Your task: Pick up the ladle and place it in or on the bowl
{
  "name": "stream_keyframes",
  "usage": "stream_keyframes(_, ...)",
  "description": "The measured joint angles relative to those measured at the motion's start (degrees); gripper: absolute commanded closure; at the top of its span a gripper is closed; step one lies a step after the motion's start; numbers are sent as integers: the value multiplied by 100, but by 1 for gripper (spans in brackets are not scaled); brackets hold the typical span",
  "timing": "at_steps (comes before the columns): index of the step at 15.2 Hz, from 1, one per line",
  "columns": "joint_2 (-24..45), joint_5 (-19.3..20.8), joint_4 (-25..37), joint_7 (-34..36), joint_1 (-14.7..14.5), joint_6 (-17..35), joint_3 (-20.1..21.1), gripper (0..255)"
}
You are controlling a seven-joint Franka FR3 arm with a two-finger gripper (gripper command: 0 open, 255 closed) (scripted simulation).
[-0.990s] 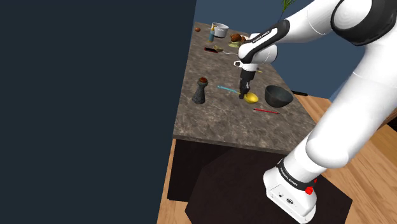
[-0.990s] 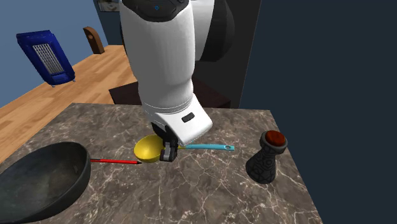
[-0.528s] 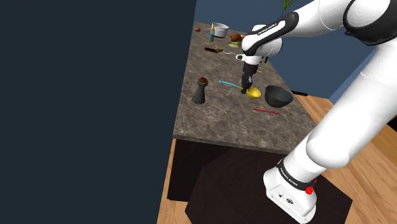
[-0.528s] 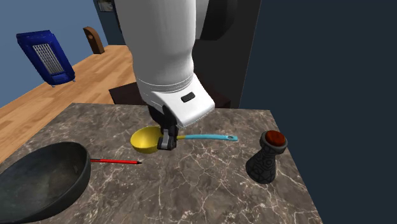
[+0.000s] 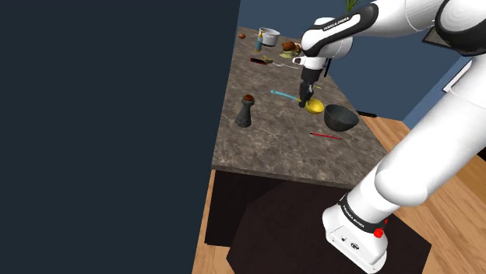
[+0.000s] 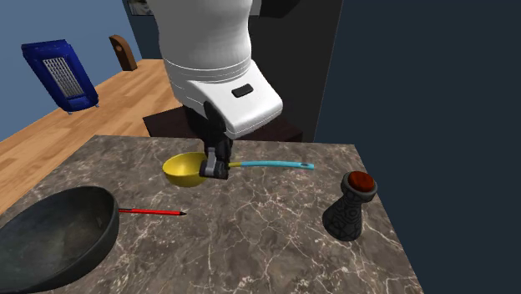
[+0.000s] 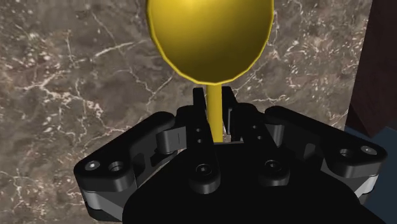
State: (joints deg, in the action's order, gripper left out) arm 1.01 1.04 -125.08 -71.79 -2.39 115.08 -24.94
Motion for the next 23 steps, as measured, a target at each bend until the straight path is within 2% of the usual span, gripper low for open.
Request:
stream_keyframes(4,-145,57,151,62,-19,-285,17,255)
stream_keyframes(6,-168,104,142,-95,72,-292,-75,255)
stream_keyframes(15,99,206,486,-1289,691,-348,-691,255)
stream_keyframes(23,822,-59,1308,-2582,1379,-495,-1176,255)
